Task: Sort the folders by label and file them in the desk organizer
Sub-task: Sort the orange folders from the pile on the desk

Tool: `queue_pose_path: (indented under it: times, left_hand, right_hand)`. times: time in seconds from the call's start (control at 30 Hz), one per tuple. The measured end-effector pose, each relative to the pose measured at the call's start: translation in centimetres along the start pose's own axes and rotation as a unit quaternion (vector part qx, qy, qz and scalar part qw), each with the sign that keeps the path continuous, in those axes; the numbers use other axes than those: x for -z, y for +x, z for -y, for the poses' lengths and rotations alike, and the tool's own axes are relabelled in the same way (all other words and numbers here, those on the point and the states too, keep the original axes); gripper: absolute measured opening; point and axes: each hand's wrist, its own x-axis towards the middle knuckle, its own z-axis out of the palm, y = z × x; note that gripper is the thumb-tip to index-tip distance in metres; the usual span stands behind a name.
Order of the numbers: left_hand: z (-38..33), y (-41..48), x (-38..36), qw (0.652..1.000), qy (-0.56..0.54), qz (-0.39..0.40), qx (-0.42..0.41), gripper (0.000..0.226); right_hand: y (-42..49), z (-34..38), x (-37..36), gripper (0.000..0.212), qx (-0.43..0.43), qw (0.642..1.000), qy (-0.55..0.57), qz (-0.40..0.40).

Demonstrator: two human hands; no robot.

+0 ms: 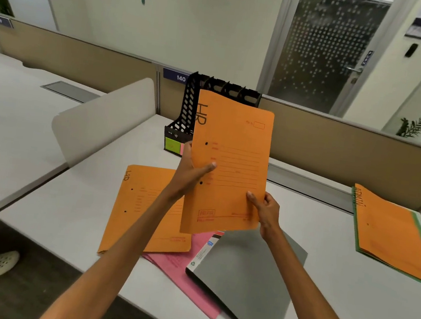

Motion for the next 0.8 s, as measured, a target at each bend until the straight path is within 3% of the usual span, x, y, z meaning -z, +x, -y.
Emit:
queue_pose_path:
  times: [0.3, 0.47, 0.8]
  left_hand:
    - [4.1, -1.7, -7.3, 0.998, 0.004, 0.011, 0.061, 0.048]
    - [7.0, -3.2, -13.8, 0.991, 0.068, 0.022, 0.114, 0.046]
    - [11.1, -8.5, -28.4, 0.964, 0.089, 0.165, 0.189, 0.045]
  right_hand:
    - [-0.8, -1.3, 7.4, 0.048, -0.016, 0.995, 0.005, -0.096]
    - [-2.6, -3.1, 13.9, 0.043, -0.039, 0.985, -0.022, -0.169]
    - [-8.4, -7.8, 30.3, 0.045, -0.142, 0.927, -0.082, -0.339]
